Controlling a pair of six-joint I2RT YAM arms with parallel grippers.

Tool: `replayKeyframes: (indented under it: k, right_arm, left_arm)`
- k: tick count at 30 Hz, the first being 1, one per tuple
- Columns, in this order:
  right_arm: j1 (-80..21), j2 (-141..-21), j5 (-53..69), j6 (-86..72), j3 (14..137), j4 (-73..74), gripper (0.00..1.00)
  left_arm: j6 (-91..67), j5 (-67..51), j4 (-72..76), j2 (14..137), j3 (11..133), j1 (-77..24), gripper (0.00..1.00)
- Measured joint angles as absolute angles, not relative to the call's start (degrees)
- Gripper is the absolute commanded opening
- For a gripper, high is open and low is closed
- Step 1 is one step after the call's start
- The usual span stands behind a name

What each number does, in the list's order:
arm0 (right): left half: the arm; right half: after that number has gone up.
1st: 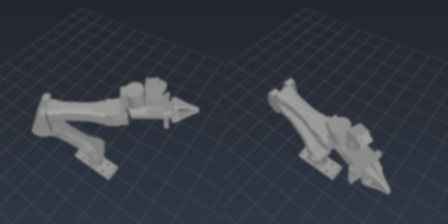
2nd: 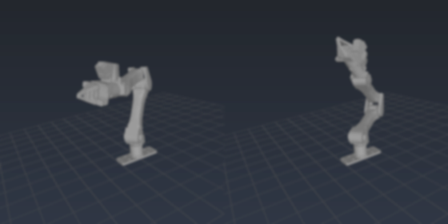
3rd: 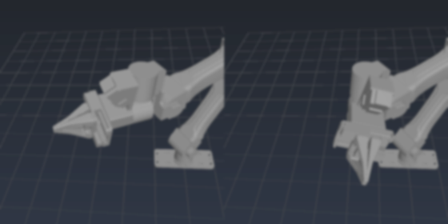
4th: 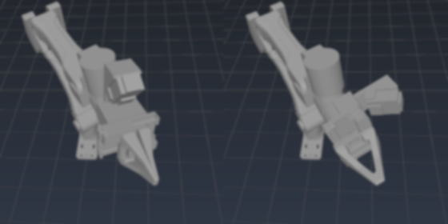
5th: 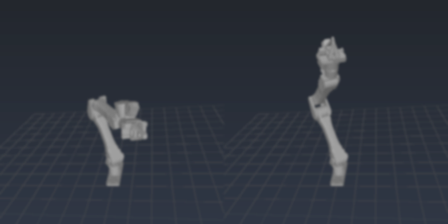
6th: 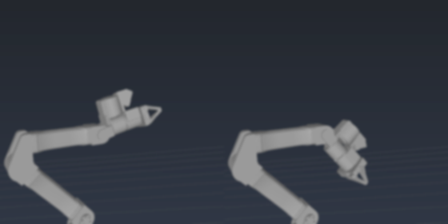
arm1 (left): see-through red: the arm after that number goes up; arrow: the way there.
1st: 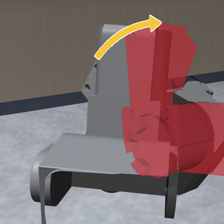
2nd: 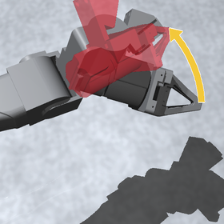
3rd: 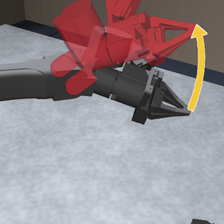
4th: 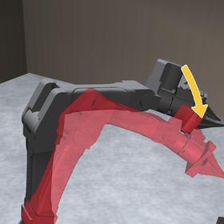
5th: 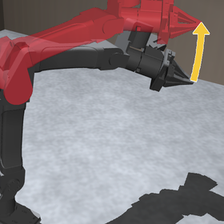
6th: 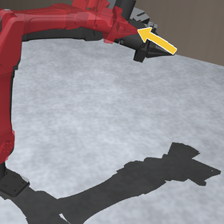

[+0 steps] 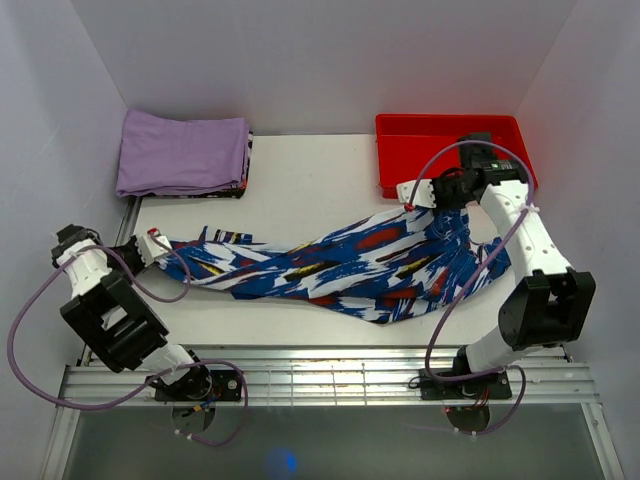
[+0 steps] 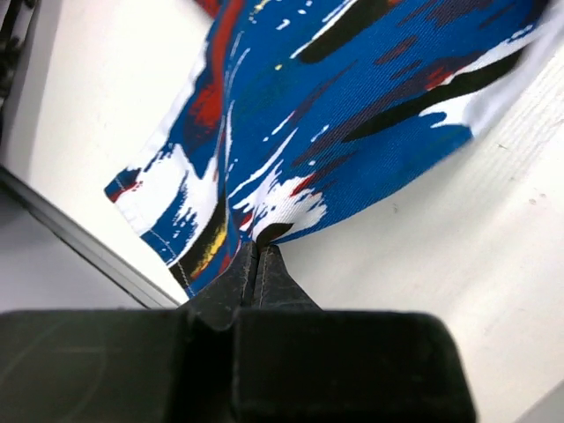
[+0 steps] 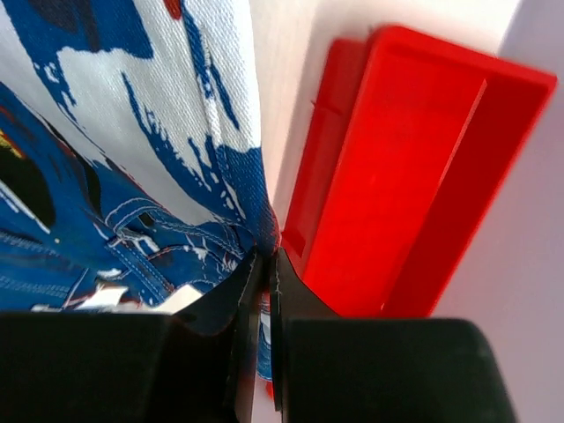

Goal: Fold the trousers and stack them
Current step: Flatten the trousers out

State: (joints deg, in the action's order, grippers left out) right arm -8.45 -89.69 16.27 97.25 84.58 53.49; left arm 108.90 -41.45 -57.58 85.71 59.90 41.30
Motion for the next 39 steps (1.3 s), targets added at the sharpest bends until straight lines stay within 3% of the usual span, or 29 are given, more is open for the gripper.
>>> replayKeyframes:
  k: [8, 14, 16, 19, 20, 21, 22, 25, 27, 35, 39]
  right_arm:
    - [0.9, -77.5, 21.3, 93.2, 81.4, 54.4, 0.08]
    - [7.0, -60.5, 27.4, 89.8, 72.4, 52.5, 0.08]
    - [7.2, -62.6, 27.0, 86.5, 71.3, 48.1, 0.08]
    - [7.0, -83.4, 24.4, 79.5, 79.0, 40.7, 0.08]
    - [6.1, -91.4, 23.2, 77.6, 84.0, 38.3, 0.22]
    - [5.1, -96.3, 22.0, 76.4, 85.7, 36.6, 0.45]
    - [3.2, -101.3, 19.4, 74.8, 88.8, 35.8, 0.67]
    - [1.0, -106.2, 15.4, 71.6, 92.6, 35.8, 0.75]
    - [0.4, -105.9, 13.9, 70.4, 93.0, 36.3, 0.79]
    - [7.5, -84.2, 12.2, 76.3, 83.2, 42.7, 0.78]
    - [8.9, -76.6, 10.6, 81.0, 75.4, 47.4, 0.76]
  left_arm:
    - [110.5, -46.9, -66.5, 82.3, 60.6, 53.0, 0.0]
    - [110.2, -56.9, -76.3, 74.8, 67.0, 60.4, 0.0]
    - [102.9, -58.7, -72.6, 73.6, 68.7, 56.7, 0.0]
    - [83.7, -53.6, -54.1, 79.6, 69.2, 39.0, 0.0]
    - [74.6, -48.5, -47.5, 88.2, 74.0, 31.6, 0.08]
    - [68.4, -45.1, -42.9, 98.0, 79.6, 27.2, 0.39]
    - [61.3, -41.1, -40.8, 108.3, 87.0, 24.1, 0.52]
    - [55.6, -37.1, -38.2, 117.0, 94.5, 22.2, 0.61]
    - [55.5, -36.0, -38.5, 116.6, 93.3, 22.2, 0.68]
    - [80.4, -41.2, -51.0, 91.0, 73.9, 25.8, 0.7]
    - [92.6, -43.0, -54.5, 87.3, 66.7, 24.4, 0.7]
